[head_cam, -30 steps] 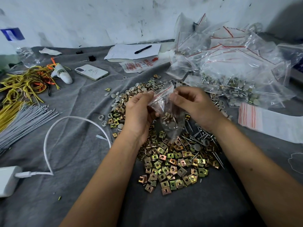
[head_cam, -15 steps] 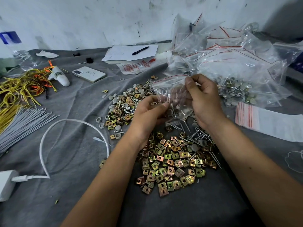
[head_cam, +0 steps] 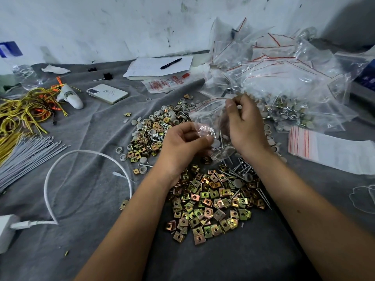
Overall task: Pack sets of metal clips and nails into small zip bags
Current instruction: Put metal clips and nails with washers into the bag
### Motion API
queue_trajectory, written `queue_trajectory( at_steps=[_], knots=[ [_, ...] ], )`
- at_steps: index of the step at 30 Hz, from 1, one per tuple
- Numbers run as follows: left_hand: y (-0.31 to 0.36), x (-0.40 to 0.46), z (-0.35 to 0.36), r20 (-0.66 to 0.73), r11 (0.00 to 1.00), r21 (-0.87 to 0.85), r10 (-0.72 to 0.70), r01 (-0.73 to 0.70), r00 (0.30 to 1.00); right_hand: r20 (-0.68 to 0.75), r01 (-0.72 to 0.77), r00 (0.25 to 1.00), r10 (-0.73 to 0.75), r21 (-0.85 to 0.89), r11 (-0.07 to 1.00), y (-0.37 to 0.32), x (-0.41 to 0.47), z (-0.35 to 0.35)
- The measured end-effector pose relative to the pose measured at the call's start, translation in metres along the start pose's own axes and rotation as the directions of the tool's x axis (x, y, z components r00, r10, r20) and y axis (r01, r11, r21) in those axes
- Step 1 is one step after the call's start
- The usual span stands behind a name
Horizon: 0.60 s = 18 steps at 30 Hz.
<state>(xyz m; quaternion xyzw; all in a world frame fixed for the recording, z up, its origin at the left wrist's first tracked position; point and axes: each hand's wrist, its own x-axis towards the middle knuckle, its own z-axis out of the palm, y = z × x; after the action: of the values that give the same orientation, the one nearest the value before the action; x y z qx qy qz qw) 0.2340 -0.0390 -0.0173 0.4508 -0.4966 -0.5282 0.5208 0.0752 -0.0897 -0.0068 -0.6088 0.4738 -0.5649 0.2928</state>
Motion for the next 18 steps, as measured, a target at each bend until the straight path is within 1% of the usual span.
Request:
queue_trajectory(
  at_steps=[2, 4, 6, 7, 10, 12, 16, 18],
  knots=[
    [-0.001, 0.000, -0.001, -0.004, 1.000, 0.015, 0.014, -0.014, 1.000, 0.021, -0.028, 0.999, 0.027, 0.049, 0.998, -0.002, -0.001, 0.000],
    [-0.001, 0.000, -0.001, -0.026, 1.000, 0.008, 0.023, -0.023, 0.999, 0.069, -0.094, 0.994, 0.083, 0.176, 0.980, -0.002, -0.001, -0.001],
    [-0.001, 0.000, -0.002, -0.042, 1.000, 0.014, 0.016, -0.015, 0.999, 0.127, -0.177, 0.982, 0.143, 0.323, 0.930, -0.002, 0.000, -0.003],
    [-0.001, 0.000, -0.002, -0.043, 1.000, 0.022, 0.014, -0.013, 0.999, 0.154, -0.210, 0.974, 0.164, 0.360, 0.909, -0.002, 0.001, -0.004],
    [-0.002, 0.000, -0.002, -0.038, 0.999, 0.053, 0.013, -0.011, 0.999, 0.194, -0.227, 0.967, 0.167, 0.345, 0.911, -0.003, 0.000, -0.005],
    [-0.001, 0.000, -0.003, -0.052, 0.999, 0.042, 0.001, 0.001, 0.999, 0.168, -0.216, 0.972, 0.167, 0.341, 0.915, -0.003, 0.001, -0.006],
    [0.004, 0.001, -0.008, -0.055, 1.000, 0.011, -0.027, 0.027, 0.998, 0.099, -0.214, 0.977, 0.190, 0.401, 0.891, -0.003, 0.004, -0.010],
    [0.005, 0.002, -0.011, -0.058, 1.000, 0.017, -0.022, 0.023, 0.998, 0.100, -0.228, 0.974, 0.205, 0.429, 0.874, -0.002, 0.005, -0.012]
  ],
)
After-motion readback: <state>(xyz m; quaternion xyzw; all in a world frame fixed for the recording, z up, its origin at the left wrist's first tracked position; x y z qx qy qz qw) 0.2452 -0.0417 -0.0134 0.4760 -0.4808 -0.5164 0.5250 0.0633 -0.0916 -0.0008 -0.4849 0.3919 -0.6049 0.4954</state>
